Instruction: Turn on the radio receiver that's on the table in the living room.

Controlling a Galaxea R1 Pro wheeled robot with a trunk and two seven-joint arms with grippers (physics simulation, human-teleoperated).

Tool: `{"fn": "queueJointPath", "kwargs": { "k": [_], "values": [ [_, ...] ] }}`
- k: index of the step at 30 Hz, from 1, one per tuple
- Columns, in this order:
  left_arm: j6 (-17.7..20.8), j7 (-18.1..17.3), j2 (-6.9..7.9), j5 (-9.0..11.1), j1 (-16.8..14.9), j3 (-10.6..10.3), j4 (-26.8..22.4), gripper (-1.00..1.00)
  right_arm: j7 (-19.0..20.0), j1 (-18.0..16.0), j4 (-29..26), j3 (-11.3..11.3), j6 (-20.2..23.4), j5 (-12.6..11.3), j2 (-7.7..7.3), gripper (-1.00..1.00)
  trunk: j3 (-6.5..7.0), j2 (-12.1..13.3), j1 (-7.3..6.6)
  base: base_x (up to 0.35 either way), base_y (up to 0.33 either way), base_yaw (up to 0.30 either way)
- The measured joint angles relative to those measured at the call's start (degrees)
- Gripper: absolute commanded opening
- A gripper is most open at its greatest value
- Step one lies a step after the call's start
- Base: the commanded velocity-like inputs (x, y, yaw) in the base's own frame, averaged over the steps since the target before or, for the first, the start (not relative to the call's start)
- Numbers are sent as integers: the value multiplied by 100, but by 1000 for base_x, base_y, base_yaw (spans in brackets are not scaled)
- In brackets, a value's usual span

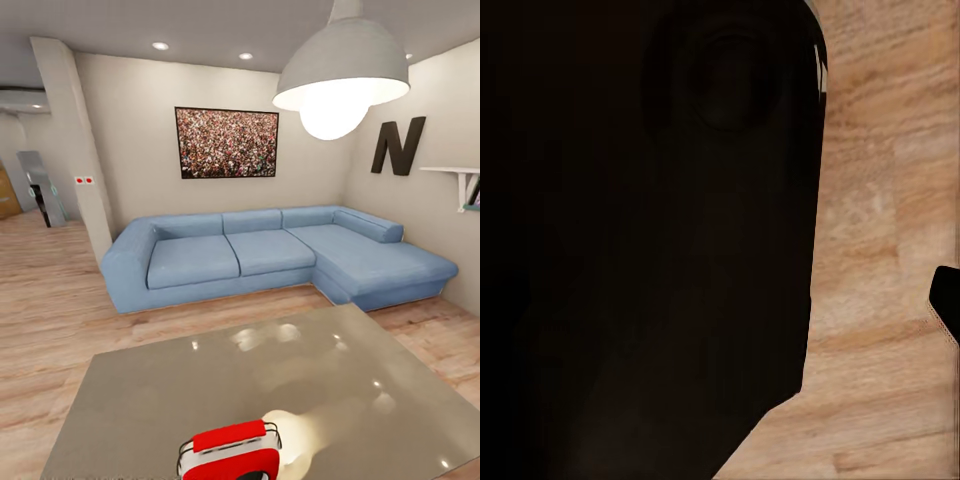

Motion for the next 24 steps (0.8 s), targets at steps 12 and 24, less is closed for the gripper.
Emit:
{"fn": "queueJointPath", "kwargs": {
  "k": [12,24],
  "values": [
    [-2,0,-2,0,0,0,-1,100,0,0,-1,0,0,0,0,100,0,0,0,0,0,269],
    [-2,0,-9,0,0,0,1,100,0,0,-1,0,0,0,0,100,0,0,0,0,0,269]
  ]
}}
